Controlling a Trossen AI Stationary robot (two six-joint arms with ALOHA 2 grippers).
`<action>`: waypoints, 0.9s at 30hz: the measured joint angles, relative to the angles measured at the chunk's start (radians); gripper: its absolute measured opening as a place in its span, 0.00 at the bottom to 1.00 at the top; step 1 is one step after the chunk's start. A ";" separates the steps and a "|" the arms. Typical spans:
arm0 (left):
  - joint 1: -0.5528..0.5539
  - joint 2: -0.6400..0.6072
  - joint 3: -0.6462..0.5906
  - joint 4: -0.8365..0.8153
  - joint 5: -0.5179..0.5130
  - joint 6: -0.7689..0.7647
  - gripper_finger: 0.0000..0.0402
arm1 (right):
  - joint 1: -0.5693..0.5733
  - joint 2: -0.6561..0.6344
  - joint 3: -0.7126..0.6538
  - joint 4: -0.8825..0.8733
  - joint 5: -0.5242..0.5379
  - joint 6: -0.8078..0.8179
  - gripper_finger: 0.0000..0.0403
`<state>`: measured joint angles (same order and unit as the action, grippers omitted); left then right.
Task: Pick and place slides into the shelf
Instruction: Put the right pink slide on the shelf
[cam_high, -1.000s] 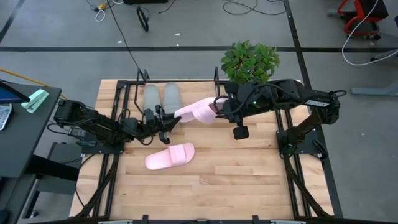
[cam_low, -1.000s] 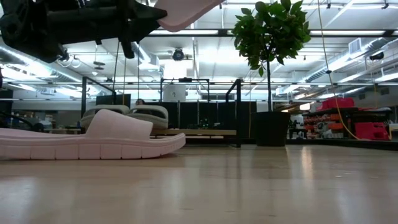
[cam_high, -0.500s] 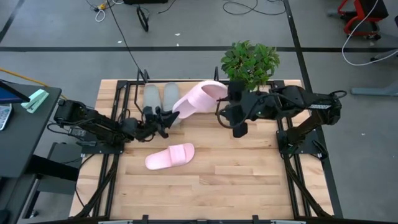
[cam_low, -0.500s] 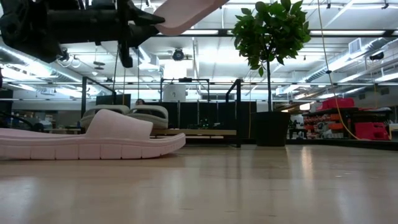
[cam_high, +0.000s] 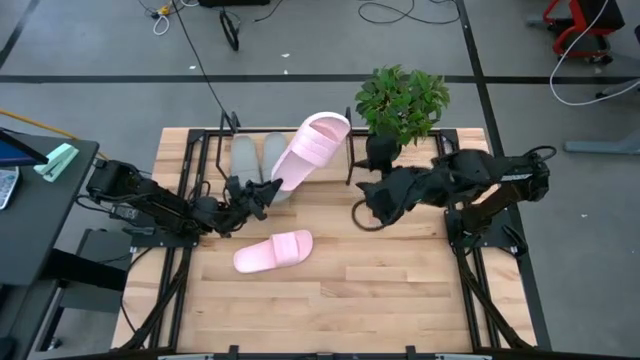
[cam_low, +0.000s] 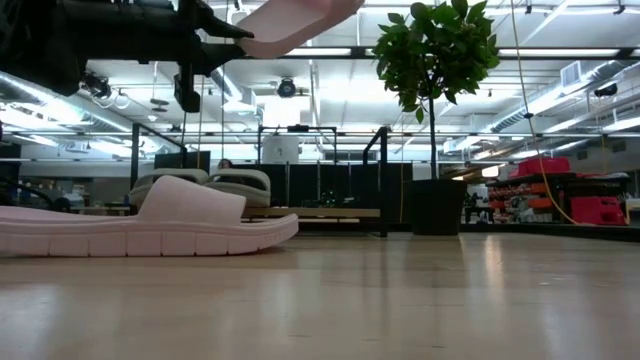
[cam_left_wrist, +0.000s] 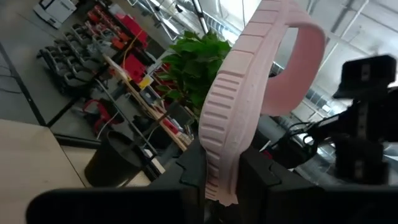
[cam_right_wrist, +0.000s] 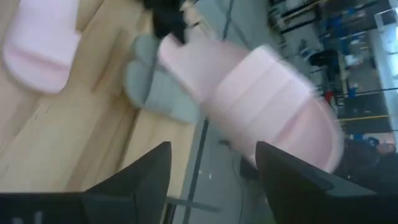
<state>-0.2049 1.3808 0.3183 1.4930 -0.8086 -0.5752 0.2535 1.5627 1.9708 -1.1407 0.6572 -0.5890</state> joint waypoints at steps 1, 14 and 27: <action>-0.003 0.000 0.000 0.001 0.000 0.003 0.14 | 0.000 0.001 -0.018 -0.006 0.001 0.010 0.59; -0.024 0.000 0.002 0.022 0.001 0.121 0.14 | -0.041 0.003 -0.211 -0.192 0.119 0.832 0.56; -0.047 0.000 0.002 0.072 0.028 0.203 0.15 | 0.100 -0.119 -0.747 0.254 0.368 1.366 0.51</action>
<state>-0.2516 1.3811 0.3202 1.5650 -0.7810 -0.3721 0.3538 1.4433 1.2241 -0.8863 1.0250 0.7772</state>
